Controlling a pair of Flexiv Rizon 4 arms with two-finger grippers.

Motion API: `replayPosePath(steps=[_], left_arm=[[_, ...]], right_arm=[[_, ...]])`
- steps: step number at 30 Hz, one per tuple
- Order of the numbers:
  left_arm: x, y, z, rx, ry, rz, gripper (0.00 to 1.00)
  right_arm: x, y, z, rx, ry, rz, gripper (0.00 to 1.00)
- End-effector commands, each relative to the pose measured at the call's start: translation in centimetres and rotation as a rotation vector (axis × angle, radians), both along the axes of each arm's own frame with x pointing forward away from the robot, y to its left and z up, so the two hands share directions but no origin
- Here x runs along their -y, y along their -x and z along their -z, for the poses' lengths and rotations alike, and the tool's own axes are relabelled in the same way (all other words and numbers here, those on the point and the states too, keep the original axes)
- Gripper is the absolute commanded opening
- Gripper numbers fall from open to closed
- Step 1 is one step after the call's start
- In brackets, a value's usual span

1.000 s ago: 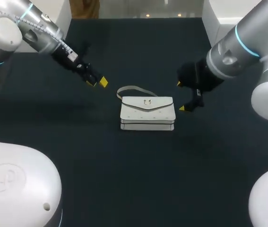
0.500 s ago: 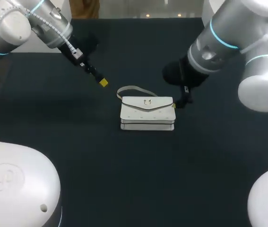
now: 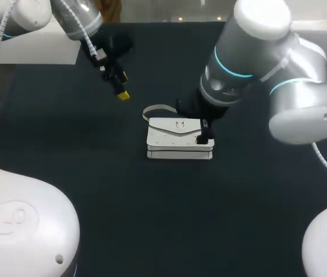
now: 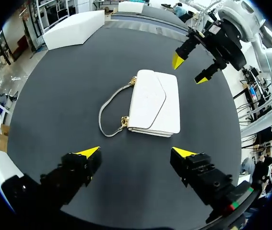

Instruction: Pick up the bag, open it, inspect its contents, close it, and place it on the opposite side

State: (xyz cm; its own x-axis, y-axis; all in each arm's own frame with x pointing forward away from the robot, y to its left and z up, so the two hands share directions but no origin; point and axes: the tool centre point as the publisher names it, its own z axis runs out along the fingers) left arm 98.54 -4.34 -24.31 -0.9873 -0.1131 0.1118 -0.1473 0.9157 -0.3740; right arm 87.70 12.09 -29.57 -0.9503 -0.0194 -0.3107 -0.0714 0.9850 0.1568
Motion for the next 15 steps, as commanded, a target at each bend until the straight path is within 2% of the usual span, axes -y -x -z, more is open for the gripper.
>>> replayPosePath(steps=[1,6,15], left_arm=[[0.6,-0.5,0.1,-0.015,-0.043,0.038,1.00],[0.8,-0.3,0.4,-0.011,-0.056,0.080,1.00],[1.8,0.5,0.4,0.043,-0.078,0.109,1.00]], right_arm=[[0.5,0.6,1.7,0.244,-0.037,0.025,1.00],[1.0,0.4,2.7,0.308,-0.049,0.005,1.00],[2.3,0.1,4.4,0.366,-0.035,0.018,1.00]])
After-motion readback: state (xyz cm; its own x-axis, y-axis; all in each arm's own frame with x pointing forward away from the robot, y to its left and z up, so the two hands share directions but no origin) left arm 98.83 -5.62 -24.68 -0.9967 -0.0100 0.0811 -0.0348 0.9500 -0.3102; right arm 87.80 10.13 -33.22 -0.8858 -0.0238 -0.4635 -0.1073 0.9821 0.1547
